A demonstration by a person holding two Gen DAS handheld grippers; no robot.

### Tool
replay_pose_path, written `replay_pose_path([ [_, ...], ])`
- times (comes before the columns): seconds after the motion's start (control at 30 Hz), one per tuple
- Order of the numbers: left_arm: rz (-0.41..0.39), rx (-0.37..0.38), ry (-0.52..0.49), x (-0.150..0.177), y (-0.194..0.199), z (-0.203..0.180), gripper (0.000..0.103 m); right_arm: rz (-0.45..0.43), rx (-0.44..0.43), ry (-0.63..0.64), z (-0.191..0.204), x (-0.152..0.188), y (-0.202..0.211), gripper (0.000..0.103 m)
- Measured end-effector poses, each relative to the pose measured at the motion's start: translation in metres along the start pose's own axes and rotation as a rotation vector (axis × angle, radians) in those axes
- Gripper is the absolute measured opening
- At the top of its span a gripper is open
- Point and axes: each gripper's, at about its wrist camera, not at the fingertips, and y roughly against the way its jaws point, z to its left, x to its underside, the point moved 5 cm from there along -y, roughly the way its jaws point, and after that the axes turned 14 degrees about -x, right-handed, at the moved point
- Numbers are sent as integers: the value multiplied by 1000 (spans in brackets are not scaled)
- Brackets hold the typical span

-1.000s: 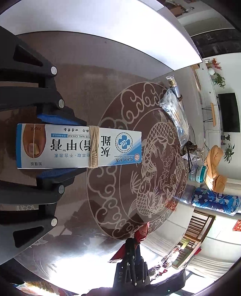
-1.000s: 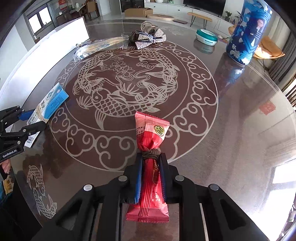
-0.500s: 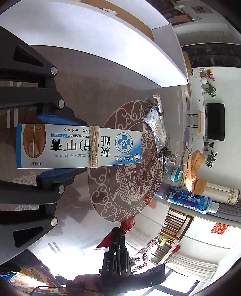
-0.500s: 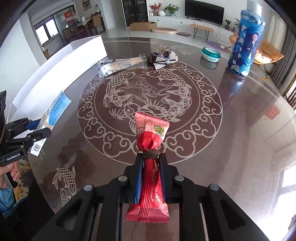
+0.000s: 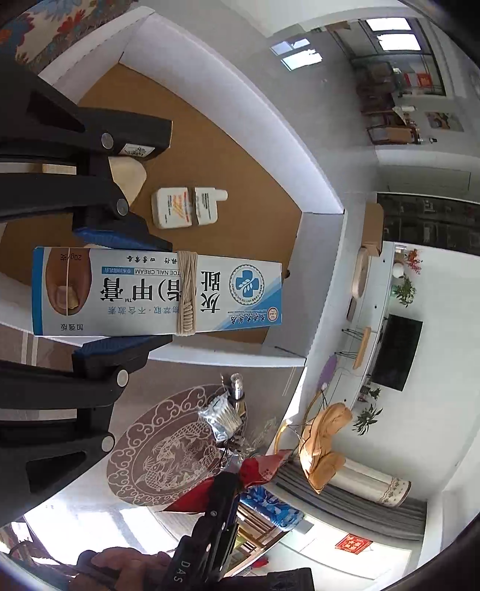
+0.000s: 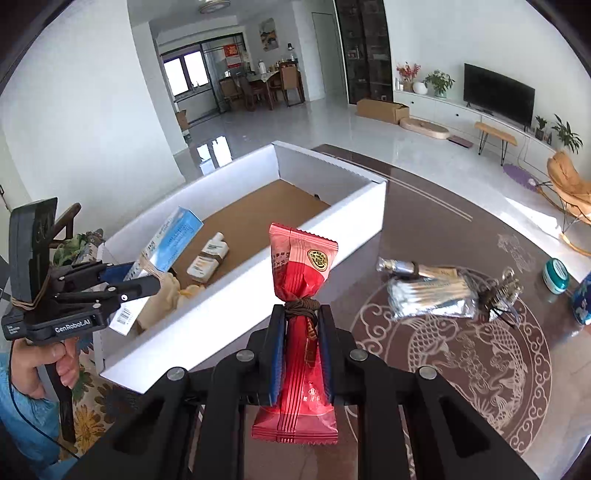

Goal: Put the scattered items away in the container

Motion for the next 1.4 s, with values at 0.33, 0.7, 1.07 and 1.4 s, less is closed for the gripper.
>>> replay_pose_path([
  [0.33,132,-54,77,9,-56,45,41,69,-26,120,65,-69,-143,18],
  [0.7,150,-153,106,12,-66,53,67,115,34,66,54,-51,-208,78],
  [1.07,-142,-121,55,10,22,-31,69,-275,145,22,17,-28,-60,103],
  [1.4,-91,229,-226,96,30,-235,99,-54,553,-255,-153,182,68,103],
])
